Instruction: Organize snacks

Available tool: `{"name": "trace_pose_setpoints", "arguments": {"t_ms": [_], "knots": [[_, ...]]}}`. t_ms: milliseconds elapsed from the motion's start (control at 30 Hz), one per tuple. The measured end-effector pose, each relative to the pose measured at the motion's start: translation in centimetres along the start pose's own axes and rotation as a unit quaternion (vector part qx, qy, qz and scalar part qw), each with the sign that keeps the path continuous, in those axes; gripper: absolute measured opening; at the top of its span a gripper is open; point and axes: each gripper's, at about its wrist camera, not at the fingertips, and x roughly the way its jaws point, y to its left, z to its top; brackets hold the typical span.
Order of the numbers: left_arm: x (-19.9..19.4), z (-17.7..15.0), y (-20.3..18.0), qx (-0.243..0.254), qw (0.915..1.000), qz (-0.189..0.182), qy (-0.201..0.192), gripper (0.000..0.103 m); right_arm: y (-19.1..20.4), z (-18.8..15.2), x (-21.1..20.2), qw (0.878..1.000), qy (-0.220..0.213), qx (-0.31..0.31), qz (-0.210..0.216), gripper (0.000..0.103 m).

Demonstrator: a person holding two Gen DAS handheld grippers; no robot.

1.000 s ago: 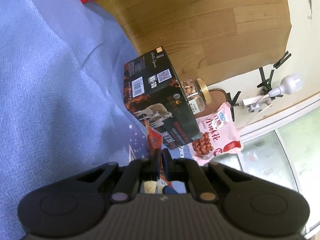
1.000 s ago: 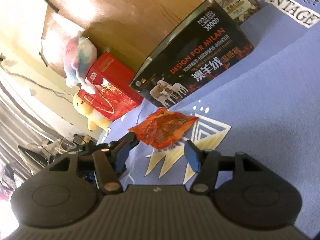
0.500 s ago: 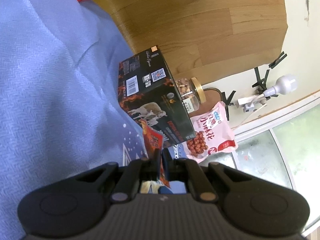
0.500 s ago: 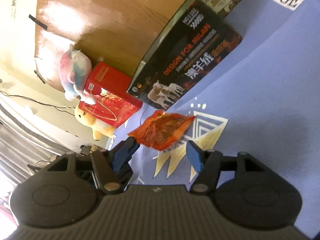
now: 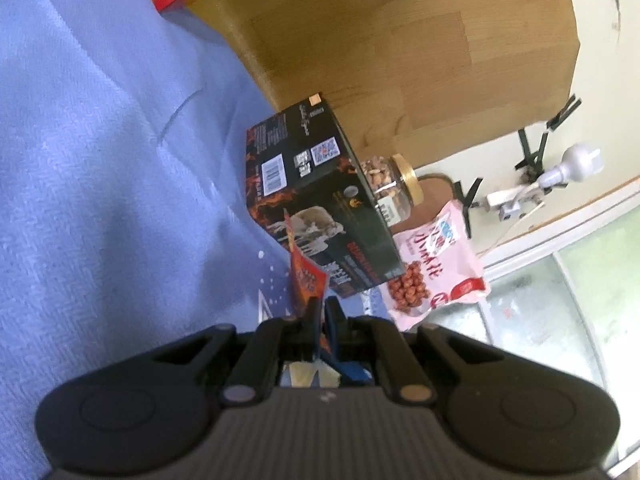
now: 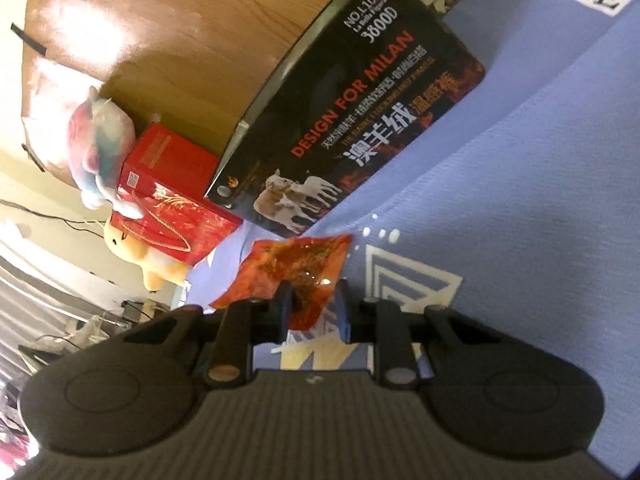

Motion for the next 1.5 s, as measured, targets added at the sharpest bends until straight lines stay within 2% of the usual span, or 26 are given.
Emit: {"name": "trace_pose_setpoints", "arguments": {"t_ms": [33, 67, 100, 133, 200, 333, 400, 500, 533, 567, 633, 733, 833, 900, 1000, 1167, 1200, 1267, 1300, 1333, 1433, 1500], "knots": [[0.1, 0.0, -0.1, 0.004, 1.0000, 0.007, 0.002, 0.006, -0.1, -0.1, -0.3, 1.000, -0.002, 0.000, -0.001, 0.023], [0.1, -0.1, -0.2, 0.005, 0.9998, 0.018, 0.002, 0.017, -0.3, -0.2, -0.5, 1.000, -0.003, 0.001, -0.002, 0.020], [0.1, 0.0, -0.1, 0.004, 0.9995, 0.031, -0.001, 0.026, -0.6, -0.3, -0.8, 1.000, -0.002, 0.002, -0.001, 0.006], [0.0, 0.0, 0.1, 0.001, 0.9995, 0.032, -0.004, 0.031, -1.0, -0.4, -1.1, 1.000, 0.002, 0.007, 0.005, 0.002], [-0.1, 0.1, 0.2, -0.002, 0.9996, 0.027, -0.005, 0.033, -1.5, -0.9, -1.7, 1.000, 0.006, 0.010, 0.005, 0.002], [0.2, -0.2, -0.5, 0.024, 0.9992, 0.031, 0.002, 0.040, -1.7, -1.8, -2.9, 1.000, 0.014, 0.001, 0.013, 0.003], [0.4, -0.3, -0.8, 0.035, 0.9987, 0.037, 0.003, 0.040, -1.6, -2.1, -3.4, 1.000, 0.012, -0.003, 0.017, 0.003], [0.4, -0.4, -0.8, 0.037, 0.9986, 0.038, 0.002, 0.036, -1.6, -2.0, -3.6, 1.000, 0.010, 0.006, 0.026, 0.009], [0.4, -0.4, -0.7, 0.034, 0.9988, 0.036, 0.002, 0.030, -1.6, -1.9, -3.6, 0.999, 0.009, 0.013, 0.029, 0.011], [0.5, -0.4, -0.5, 0.029, 0.9991, 0.031, 0.006, 0.020, -1.7, -1.8, -3.5, 0.999, 0.012, 0.017, 0.031, 0.012], [0.8, -0.4, 0.0, 0.012, 0.9996, 0.016, 0.019, 0.006, -1.4, -1.7, -3.1, 0.999, 0.015, 0.020, 0.032, 0.023], [0.9, -0.3, 0.4, -0.004, 0.9997, 0.001, 0.023, 0.005, -0.6, -1.6, -2.7, 0.999, 0.015, 0.005, 0.030, 0.034], [0.8, -0.3, 0.5, -0.012, 0.9995, -0.018, 0.021, 0.003, -0.2, -1.3, -2.0, 1.000, 0.013, 0.000, 0.024, 0.037], [0.8, -0.3, 0.5, -0.016, 0.9993, -0.024, 0.024, 0.003, -0.3, -1.0, -1.7, 0.999, 0.007, 0.012, 0.033, 0.042], [1.1, -0.2, 0.7, -0.024, 0.9988, -0.027, 0.033, 0.003, -1.1, -0.4, -1.3, 0.996, -0.014, 0.064, 0.068, 0.053], [1.3, -0.3, 0.6, -0.023, 0.9987, -0.026, 0.037, 0.003, -0.9, 0.5, -0.2, 0.993, -0.021, 0.092, 0.066, 0.053], [1.4, -0.4, 0.5, -0.020, 0.9986, -0.027, 0.040, 0.003, -0.6, 0.6, 0.1, 0.994, -0.021, 0.088, 0.059, 0.052], [1.5, -0.4, 0.5, -0.017, 0.9986, -0.026, 0.043, 0.003, -0.1, 0.8, 0.9, 0.996, -0.016, 0.072, 0.044, 0.042], [1.5, -0.4, 0.4, -0.016, 0.9986, -0.025, 0.044, 0.003, 0.1, 0.8, 1.5, 0.997, -0.010, 0.063, 0.032, 0.017], [1.6, -0.4, 0.4, -0.014, 0.9987, -0.021, 0.044, 0.003, 0.1, 0.7, 2.1, 0.998, -0.001, 0.060, 0.017, 0.003], [1.4, -0.4, 0.3, -0.006, 0.9993, -0.003, 0.038, 0.004, -0.6, 0.4, 2.2, 0.997, -0.004, 0.074, 0.023, 0.002], [1.1, -0.3, 0.1, 0.005, 0.9995, 0.010, 0.028, 0.012, -0.7, 0.4, 1.4, 0.998, -0.016, 0.066, 0.014, 0.002]]}}
